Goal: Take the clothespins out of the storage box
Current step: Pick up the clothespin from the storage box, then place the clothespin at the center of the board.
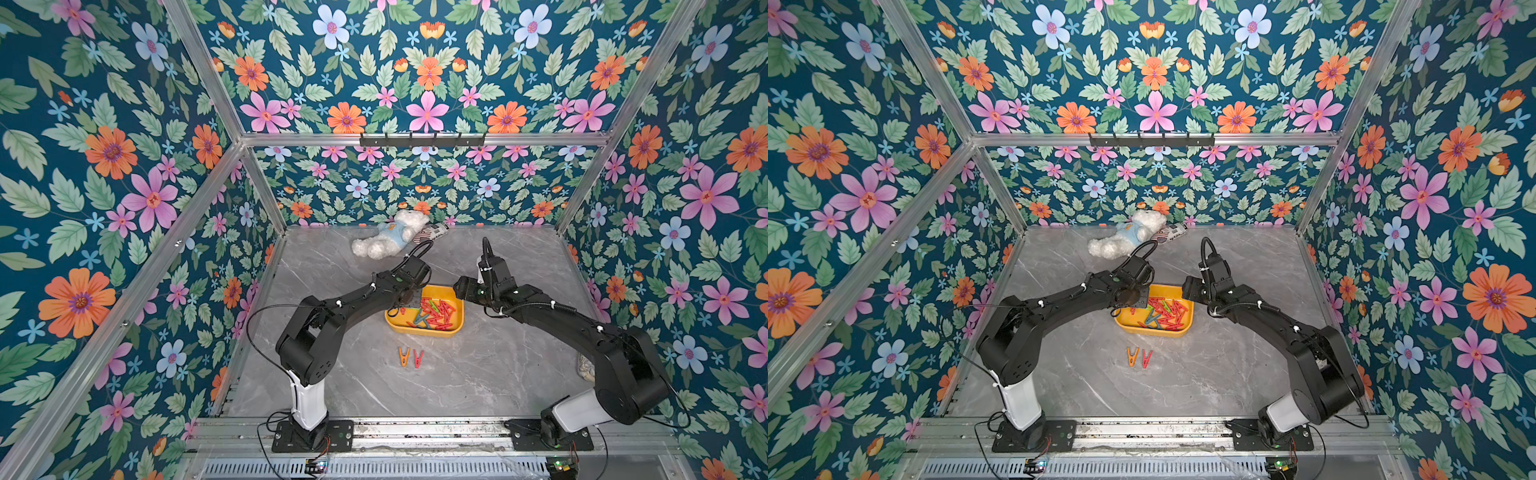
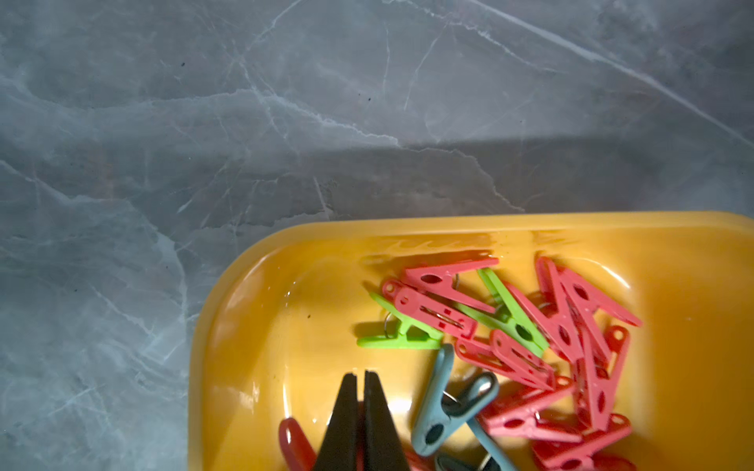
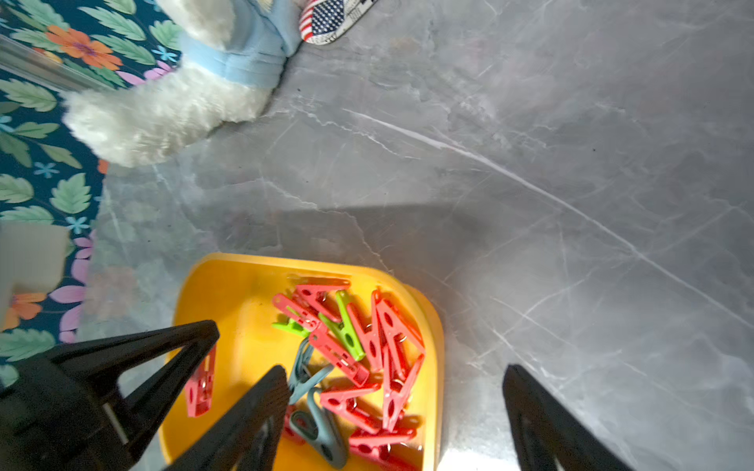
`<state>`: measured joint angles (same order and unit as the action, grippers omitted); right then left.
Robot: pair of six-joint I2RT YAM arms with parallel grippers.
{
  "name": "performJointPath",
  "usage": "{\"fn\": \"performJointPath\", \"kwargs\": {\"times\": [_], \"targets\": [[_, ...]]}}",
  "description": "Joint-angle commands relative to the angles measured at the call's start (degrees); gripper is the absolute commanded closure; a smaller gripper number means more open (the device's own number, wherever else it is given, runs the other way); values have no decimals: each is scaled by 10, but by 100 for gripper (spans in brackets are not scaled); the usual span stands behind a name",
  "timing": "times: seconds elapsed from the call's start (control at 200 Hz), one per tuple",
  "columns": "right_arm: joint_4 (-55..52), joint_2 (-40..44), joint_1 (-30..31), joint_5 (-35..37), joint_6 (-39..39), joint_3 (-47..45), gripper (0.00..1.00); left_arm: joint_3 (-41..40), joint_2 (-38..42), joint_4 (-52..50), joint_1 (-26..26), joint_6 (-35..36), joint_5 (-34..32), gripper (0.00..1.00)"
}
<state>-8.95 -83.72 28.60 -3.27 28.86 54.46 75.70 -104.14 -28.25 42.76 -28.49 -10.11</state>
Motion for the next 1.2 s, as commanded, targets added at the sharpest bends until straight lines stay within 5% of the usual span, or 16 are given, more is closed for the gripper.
{"fn": "performJointPath", "kwargs": {"times": [0.0,0.065,0.87,1.195], "targets": [[14,30,1,-28,7,-14,7,-9,22,-15,12,-36,-8,96],[19,50,1,-35,12,-26,1,-14,34,-16,24,-45,-16,96],[-72,314,8,-43,56,-201,1,-90,39,35,219,-277,-58,96],[-108,370,8,-34,67,-233,1,-112,-2,53,240,-302,-57,97]]}}
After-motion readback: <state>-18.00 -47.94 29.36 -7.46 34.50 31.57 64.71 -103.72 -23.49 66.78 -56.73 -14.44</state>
